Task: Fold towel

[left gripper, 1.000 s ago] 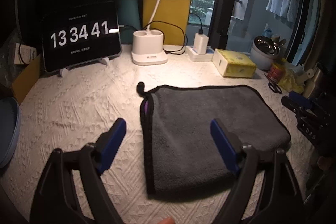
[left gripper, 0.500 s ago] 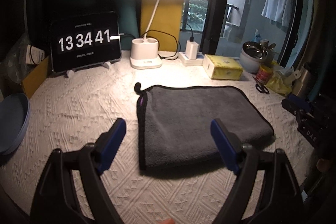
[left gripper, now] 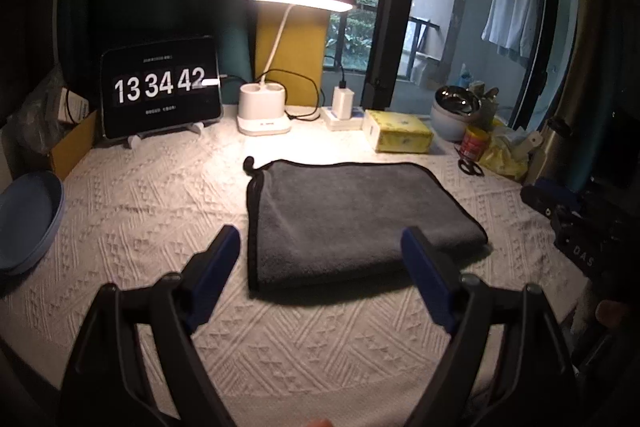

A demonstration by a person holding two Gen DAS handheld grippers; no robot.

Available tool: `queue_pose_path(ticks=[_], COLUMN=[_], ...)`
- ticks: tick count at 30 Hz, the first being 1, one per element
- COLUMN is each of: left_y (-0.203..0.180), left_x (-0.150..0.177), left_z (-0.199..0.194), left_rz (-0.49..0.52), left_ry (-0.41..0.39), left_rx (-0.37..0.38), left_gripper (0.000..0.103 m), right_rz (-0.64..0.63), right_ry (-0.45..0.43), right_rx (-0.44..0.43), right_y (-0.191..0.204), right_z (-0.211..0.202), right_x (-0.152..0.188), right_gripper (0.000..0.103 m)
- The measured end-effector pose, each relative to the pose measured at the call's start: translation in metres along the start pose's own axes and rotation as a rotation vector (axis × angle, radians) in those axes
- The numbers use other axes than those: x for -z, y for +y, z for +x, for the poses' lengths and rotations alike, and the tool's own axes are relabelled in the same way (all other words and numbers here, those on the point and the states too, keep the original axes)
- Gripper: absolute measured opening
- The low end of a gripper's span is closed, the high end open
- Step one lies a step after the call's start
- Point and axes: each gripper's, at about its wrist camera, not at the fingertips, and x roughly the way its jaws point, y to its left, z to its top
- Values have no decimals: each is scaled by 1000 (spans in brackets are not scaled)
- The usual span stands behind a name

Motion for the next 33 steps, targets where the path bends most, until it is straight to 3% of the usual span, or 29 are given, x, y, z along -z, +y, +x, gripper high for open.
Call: queue_pose_path(ticks=[20, 26, 28, 30, 33], left_y=[-1, -1, -4, -4, -3], left_x=[29, 39, 44, 48, 53], left_z=[-72, -90, -98, -103, -112], left_rz=[8, -4, 12, 18, 12], left_ry=[-118, -171, -213, -229, -258], left_rx=[-43, -62, -62, -51, -35], left_gripper=[84, 84, 84, 84, 84], right_rz=[-28, -33, -30, -8, 30], right_ry=[-55, -132, -168, -194, -224], right_rx=[-33, -38, -41, -47, -50], right_y=[26, 32, 31, 29, 23], right_z=[-70, -99, -111, -121, -131], right_x=[11, 16, 18, 21, 25], right_gripper=[31, 32, 34, 44, 45])
